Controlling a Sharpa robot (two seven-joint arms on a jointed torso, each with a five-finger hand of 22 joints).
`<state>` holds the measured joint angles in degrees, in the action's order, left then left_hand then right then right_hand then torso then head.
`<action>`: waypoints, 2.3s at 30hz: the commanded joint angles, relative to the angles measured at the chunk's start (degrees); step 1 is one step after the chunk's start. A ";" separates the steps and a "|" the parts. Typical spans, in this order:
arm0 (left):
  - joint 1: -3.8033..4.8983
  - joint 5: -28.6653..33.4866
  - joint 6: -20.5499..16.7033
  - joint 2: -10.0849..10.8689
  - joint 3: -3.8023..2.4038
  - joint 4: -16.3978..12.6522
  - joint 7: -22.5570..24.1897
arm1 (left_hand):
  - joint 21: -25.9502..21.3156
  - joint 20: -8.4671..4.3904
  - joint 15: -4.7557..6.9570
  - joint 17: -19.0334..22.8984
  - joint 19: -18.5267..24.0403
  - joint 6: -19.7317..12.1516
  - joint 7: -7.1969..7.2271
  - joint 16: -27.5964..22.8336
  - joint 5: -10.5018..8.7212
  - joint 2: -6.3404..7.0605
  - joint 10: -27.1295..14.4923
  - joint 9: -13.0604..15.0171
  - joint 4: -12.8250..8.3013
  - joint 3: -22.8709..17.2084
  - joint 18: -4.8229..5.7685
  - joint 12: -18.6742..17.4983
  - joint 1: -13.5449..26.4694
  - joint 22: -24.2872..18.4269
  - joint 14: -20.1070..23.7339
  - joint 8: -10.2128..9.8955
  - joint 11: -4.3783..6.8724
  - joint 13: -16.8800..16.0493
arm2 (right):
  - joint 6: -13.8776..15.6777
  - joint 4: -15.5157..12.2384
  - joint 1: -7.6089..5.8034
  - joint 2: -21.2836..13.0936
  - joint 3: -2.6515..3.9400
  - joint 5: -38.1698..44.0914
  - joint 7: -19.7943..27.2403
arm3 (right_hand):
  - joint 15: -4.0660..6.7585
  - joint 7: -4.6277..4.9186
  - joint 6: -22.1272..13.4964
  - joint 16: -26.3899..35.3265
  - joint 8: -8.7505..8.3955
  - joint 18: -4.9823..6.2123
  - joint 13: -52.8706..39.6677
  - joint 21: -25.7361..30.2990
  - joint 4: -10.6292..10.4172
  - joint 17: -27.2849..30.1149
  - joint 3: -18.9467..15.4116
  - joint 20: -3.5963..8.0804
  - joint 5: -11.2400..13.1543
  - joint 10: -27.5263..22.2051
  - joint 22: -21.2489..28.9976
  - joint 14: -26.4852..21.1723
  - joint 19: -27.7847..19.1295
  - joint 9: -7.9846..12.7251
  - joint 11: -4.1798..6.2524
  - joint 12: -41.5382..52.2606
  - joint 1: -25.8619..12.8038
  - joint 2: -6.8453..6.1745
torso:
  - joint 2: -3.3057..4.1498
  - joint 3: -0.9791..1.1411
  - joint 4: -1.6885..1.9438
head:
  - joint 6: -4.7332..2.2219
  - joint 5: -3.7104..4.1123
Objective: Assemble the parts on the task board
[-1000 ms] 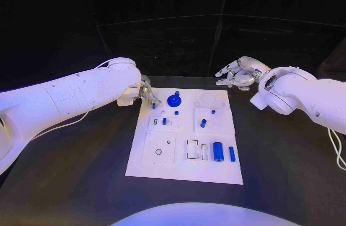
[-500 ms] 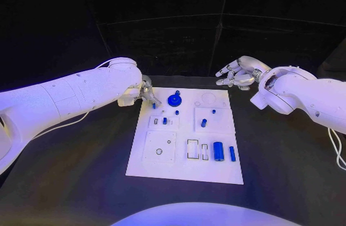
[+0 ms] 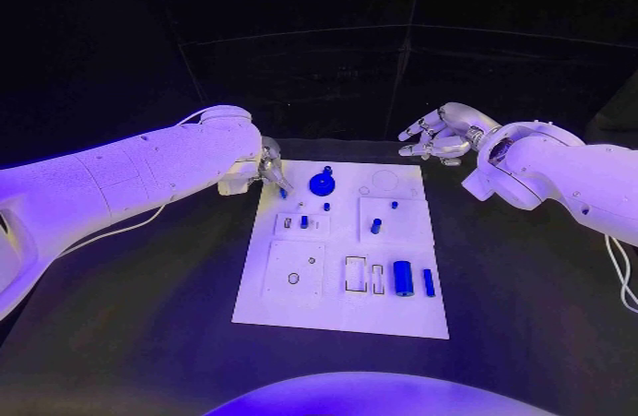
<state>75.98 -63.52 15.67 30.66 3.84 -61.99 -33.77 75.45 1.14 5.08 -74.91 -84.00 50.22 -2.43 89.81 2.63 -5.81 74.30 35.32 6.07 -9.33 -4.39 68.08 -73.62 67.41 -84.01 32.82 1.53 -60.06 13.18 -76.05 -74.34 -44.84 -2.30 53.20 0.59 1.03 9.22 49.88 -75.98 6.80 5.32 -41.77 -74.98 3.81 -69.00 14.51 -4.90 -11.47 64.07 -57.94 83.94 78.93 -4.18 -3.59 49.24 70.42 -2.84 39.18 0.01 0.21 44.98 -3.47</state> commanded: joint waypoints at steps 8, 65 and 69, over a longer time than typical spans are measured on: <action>-0.01 -0.23 -2.63 0.55 0.01 -0.67 2.63 | -0.46 -0.11 -0.03 -15.09 -0.07 -0.90 -0.45 0.19 0.00 2.37 0.13 0.63 -3.32 -13.37 0.11 -1.02 1.46 -0.17 -5.99 1.46 -0.14 0.72 | -0.39 0.02 -0.11 -0.04 0.04 -0.05 0.17 | -0.09 -0.06 -0.08 0.30 0.31 0.38 0.18 0.20 -0.25 0.16 -0.35 -0.04 -0.37 -0.41 0.10 1.59 -0.56 -0.02 -0.18 -0.20 -0.23 0.42 | -0.01 0.00 0.01 | -0.02 0.01; -3.52 1.45 -17.10 15.03 1.89 -22.61 6.31 | -0.67 0.02 -0.14 -15.09 -0.23 -0.85 -0.51 0.19 0.25 10.78 1.02 1.23 -10.03 -29.44 0.12 -1.73 5.21 0.11 -5.99 3.80 -0.07 1.83 | -0.46 0.05 -0.11 -0.57 0.03 -0.09 0.17 | -0.08 -0.05 -0.11 0.38 0.36 0.37 0.21 0.21 -0.34 0.24 -0.38 -0.04 -0.43 -0.39 0.08 1.58 -0.56 -0.02 -0.18 -0.18 -0.29 0.49 | 0.03 -0.05 -0.05 | 0.07 -0.76; -3.67 1.45 -16.65 15.28 1.90 -23.03 5.75 | -0.71 0.03 -0.14 -15.09 -0.21 -0.82 -0.51 0.19 0.26 10.79 1.03 1.21 -10.06 -29.51 0.10 -1.76 5.21 0.05 -5.99 3.81 -0.07 1.87 | -0.49 0.06 -0.11 -0.59 0.03 -0.09 0.18 | -0.08 -0.05 -0.11 0.38 0.36 0.37 0.21 0.21 -0.34 0.24 -0.38 -0.04 -0.43 -0.39 0.08 1.58 -0.56 -0.02 -0.18 -0.18 -0.29 0.49 | 0.08 -0.06 -0.01 | 0.14 -0.76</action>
<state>72.32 -62.14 -0.47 45.82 5.73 -84.80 -27.45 75.04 1.14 5.12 -74.91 -83.99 49.12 -2.78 89.81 2.66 4.88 74.93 36.50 3.24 -31.25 -4.40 66.49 -67.72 67.47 -83.96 36.38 1.32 -58.15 13.01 -76.00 -74.34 -45.40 -2.30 53.18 0.50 1.03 9.22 49.87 -75.98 6.81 5.32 -41.62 -74.98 3.62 -68.82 14.32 -5.11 -11.67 63.86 -57.85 83.94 78.72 -4.18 -3.79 49.24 70.42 -2.84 39.23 -0.04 0.19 45.10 -4.24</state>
